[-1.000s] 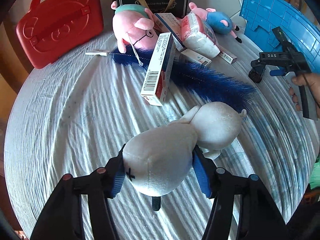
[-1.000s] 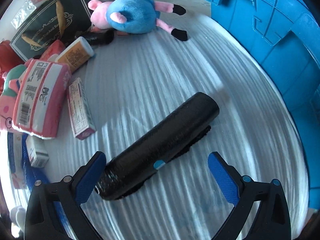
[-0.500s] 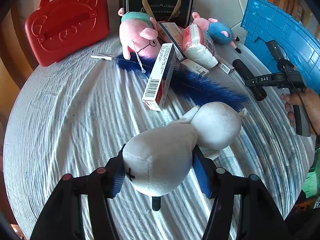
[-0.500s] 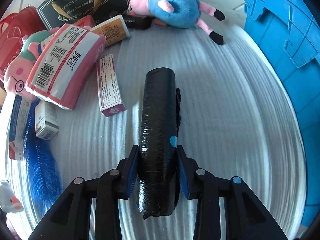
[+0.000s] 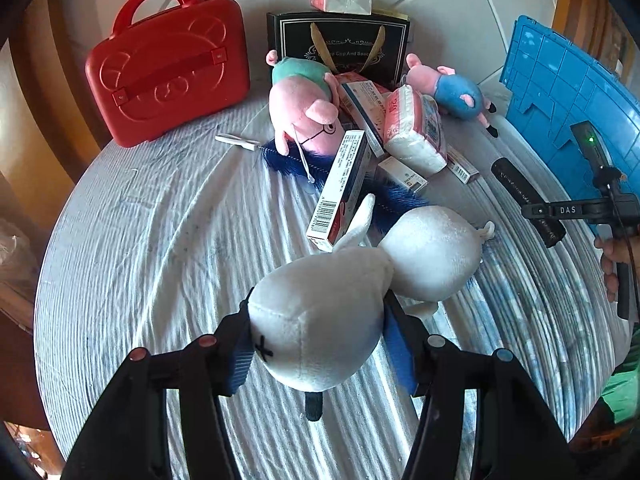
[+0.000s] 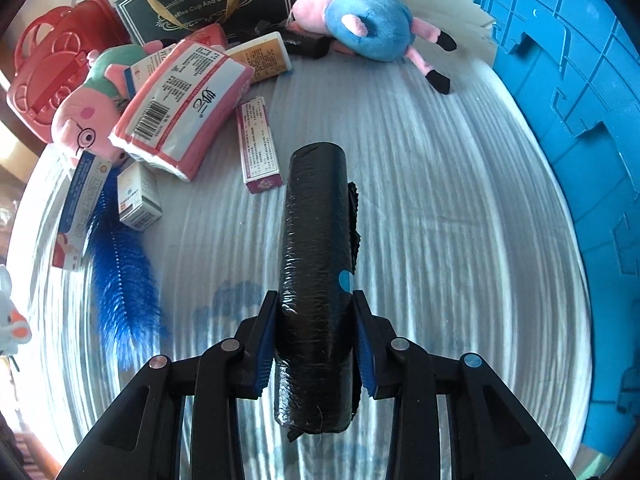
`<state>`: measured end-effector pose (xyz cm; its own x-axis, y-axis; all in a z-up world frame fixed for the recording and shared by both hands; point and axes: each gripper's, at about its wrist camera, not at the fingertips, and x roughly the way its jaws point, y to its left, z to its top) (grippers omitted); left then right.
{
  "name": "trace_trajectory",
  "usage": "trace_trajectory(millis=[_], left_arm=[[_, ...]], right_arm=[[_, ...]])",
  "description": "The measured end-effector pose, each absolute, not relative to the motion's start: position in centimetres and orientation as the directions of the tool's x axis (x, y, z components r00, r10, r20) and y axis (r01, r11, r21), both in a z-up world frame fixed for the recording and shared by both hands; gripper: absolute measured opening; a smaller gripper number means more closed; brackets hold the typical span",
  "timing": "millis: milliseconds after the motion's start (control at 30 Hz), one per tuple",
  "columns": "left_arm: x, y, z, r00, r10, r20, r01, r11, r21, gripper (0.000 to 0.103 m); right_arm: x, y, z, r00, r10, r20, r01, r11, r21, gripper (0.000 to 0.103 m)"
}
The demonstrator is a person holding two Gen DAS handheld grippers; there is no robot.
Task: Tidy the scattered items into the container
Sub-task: 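Lift the white goose and black roll and carry both over the blue crate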
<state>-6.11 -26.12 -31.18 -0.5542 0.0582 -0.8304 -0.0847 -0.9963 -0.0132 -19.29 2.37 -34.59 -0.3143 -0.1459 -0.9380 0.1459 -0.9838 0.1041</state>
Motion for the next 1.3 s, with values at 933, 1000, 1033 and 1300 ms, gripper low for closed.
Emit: trace_trajectory(millis=[933,1000,1033,1300], left_arm=[[-3.1,-19.6,-16.0,-0.689,-0.038,-0.724,0.024,-0.999,0.029,0.055],[-2.9,-18.8,-15.0,-0.700,-0.041,-0.713,0.027,-0.999,0.030,0.055],[-2.8,-18.4,-14.4,-0.704,-0.042,-0.709,0.028,-0.999,0.031,0.055],[-2.5,-14.6,-10.3,-0.743,-0.051,-0.668,0.036,-0.999,0.037,0.055]], right_arm=[[-10.0,5.2,-12.6,-0.466,-0.413,-0.782,0.372,-0.894,0.250,0.033],[-9.4,5.7,-11.2,-0.473,-0.430,-0.769,0.389,-0.885,0.256,0.033],[-9.1,6.0,-10.6,-0.478,-0.437,-0.762,0.397,-0.881,0.257,0.033],[-6.9,9.4,-5.9,-0.515,-0.482,-0.709,0.436,-0.859,0.266,0.033]])
